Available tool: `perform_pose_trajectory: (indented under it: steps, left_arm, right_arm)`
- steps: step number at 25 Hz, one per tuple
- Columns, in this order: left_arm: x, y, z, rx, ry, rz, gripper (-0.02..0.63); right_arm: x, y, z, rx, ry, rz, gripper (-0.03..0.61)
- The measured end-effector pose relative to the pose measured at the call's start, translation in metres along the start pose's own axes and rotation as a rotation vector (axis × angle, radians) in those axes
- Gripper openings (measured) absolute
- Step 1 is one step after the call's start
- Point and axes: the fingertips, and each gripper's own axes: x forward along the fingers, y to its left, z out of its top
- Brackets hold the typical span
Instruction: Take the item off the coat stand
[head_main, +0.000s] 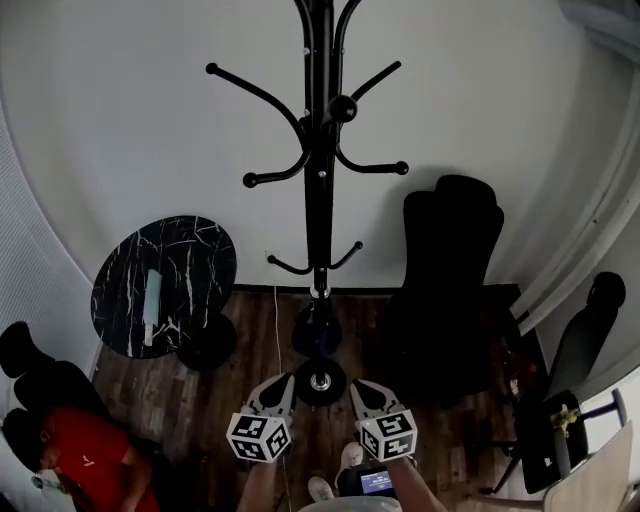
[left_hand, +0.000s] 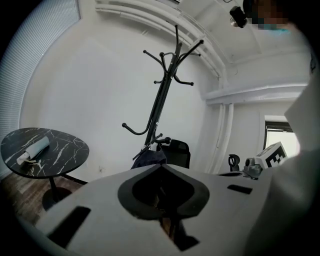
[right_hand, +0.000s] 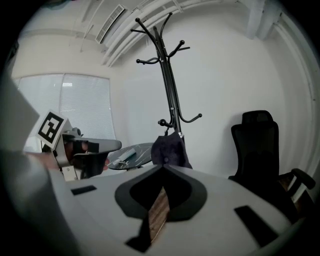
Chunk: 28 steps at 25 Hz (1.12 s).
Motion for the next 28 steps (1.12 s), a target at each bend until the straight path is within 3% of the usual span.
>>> perform_pose_trajectory:
  steps: [9,15,18,19,22,24,28]
  left_arm:
    - [0.069,0.038,0.012,0.03,0.027,0.076,0.02]
    - [0.104,0.044,-0.002,0.046,0.068,0.039,0.02]
    - [0.111,0.05,-0.009,0.077,0.061,0.066,0.021]
    - [0.112,0.052,-0.009,0.097,0.047,0.084,0.027]
    - [0.115,0.06,-0.013,0.143,0.042,0.114,0.133]
    - [0.117,0.062,-0.02,0.137,0.069,0.101,0.162]
    - [0.122,0.067,-0.027,0.12,0.095,0.094,0.181]
  right_arm:
    - [0.062,-0.047,0.026,-0.034,0.034,0.036,0.012]
    - [0.087,-0.075,0.026,-0.062,0.075,0.059,0.012]
    - [0.098,-0.082,0.019,-0.079,0.099,0.095,0.012]
    - [0.102,-0.083,0.017,-0.085,0.106,0.106,0.012]
    - [0.113,-0.086,0.012,-0.097,0.121,0.128,0.017]
    - [0.121,-0.085,0.012,-0.092,0.124,0.14,0.044]
    - [0.137,-0.078,0.012,-0.087,0.134,0.179,0.158]
